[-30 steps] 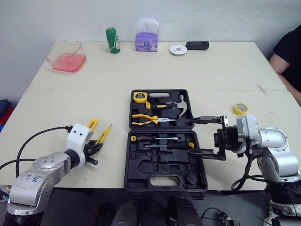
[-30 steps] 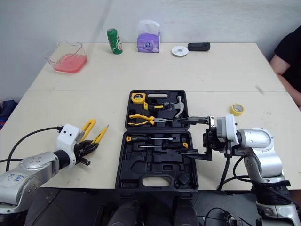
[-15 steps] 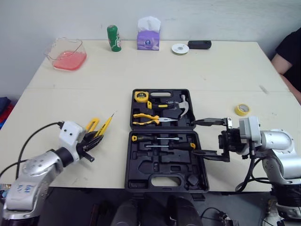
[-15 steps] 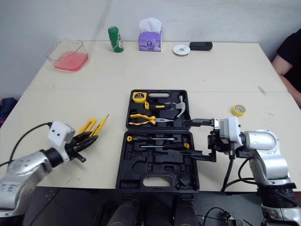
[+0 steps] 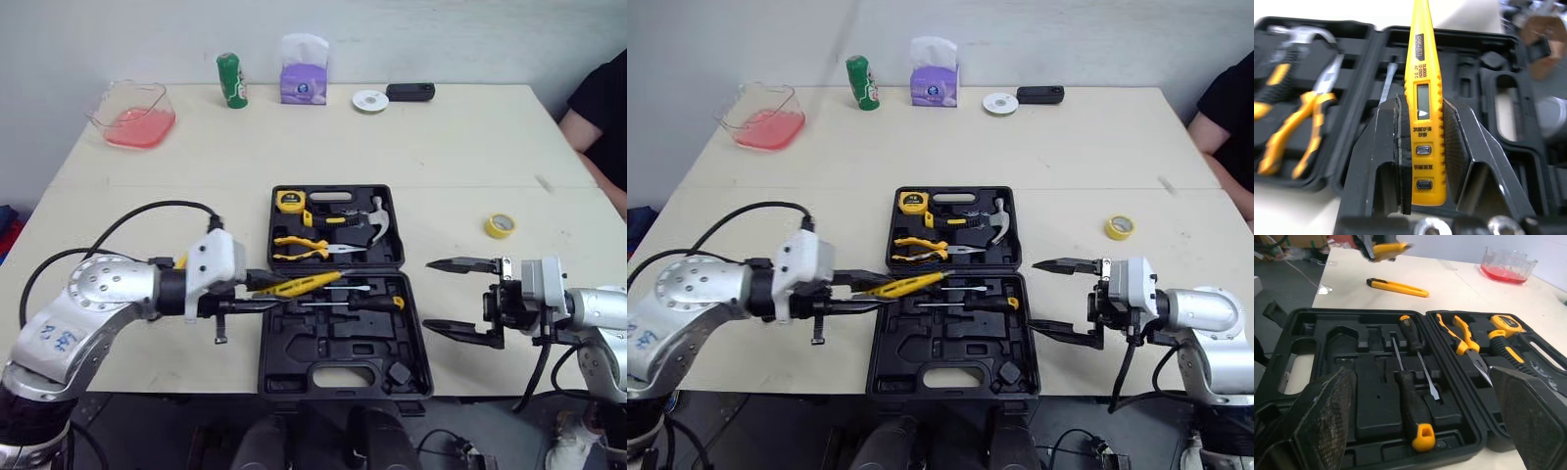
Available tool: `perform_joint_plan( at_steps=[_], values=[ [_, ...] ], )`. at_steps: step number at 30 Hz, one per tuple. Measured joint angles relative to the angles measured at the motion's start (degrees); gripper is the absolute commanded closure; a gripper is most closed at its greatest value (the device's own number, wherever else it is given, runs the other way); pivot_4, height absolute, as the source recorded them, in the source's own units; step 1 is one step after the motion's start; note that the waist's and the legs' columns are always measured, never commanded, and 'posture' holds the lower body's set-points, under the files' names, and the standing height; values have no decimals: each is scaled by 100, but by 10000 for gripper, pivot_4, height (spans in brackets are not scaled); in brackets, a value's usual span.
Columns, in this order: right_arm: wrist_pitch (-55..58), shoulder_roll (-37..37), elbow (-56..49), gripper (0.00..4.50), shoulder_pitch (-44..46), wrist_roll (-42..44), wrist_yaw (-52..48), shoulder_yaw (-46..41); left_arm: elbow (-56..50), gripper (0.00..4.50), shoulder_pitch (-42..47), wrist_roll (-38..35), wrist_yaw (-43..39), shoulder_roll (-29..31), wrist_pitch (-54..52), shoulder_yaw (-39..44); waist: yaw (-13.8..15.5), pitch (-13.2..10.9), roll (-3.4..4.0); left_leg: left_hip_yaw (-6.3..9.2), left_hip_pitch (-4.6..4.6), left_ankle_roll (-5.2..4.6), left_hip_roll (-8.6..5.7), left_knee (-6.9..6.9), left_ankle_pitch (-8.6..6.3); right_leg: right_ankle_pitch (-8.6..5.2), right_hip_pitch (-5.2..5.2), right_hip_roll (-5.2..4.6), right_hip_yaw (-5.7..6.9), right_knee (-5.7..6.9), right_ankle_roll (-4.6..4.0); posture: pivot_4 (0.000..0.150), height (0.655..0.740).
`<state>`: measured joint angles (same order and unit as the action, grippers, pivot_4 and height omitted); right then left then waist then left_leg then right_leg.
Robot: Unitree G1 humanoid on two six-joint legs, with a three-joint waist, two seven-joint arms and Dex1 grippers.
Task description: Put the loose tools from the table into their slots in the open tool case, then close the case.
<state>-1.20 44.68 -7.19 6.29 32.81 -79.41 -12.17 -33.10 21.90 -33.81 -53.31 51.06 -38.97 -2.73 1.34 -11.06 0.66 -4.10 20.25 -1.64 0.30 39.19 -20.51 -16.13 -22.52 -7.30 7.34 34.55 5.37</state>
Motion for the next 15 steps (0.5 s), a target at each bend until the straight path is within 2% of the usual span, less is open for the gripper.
perform_joint_plan(
  at_steps=[3, 9, 15],
  values=[
    [2, 4, -137, 0, -207, 11, 21, -83, 1, 39689, 324, 105, -54, 130, -429, -520, 11, -1, -1, 1, 4, -7, -12, 0, 3, 1, -1, 3, 0, 0, 2, 1500, 7400],
    [5, 21, -312, 0, -477, 33, 37, -179, 221, 39689, 829, 1094, -291, 271, -363, -1634, 14, -3, -4, 1, 4, -15, -19, 0, 8, 4, 0, 6, -3, -1, 7, 1500, 7400],
    [6, 20, -407, 0, -503, 31, 55, -169, 477, 39689, 1351, 1787, -367, -41, -464, -2296, 20, -7, -12, 3, 8, -18, -20, 1, 10, 4, 0, 8, -1, -3, 8, 1500, 7400]
  ],
)
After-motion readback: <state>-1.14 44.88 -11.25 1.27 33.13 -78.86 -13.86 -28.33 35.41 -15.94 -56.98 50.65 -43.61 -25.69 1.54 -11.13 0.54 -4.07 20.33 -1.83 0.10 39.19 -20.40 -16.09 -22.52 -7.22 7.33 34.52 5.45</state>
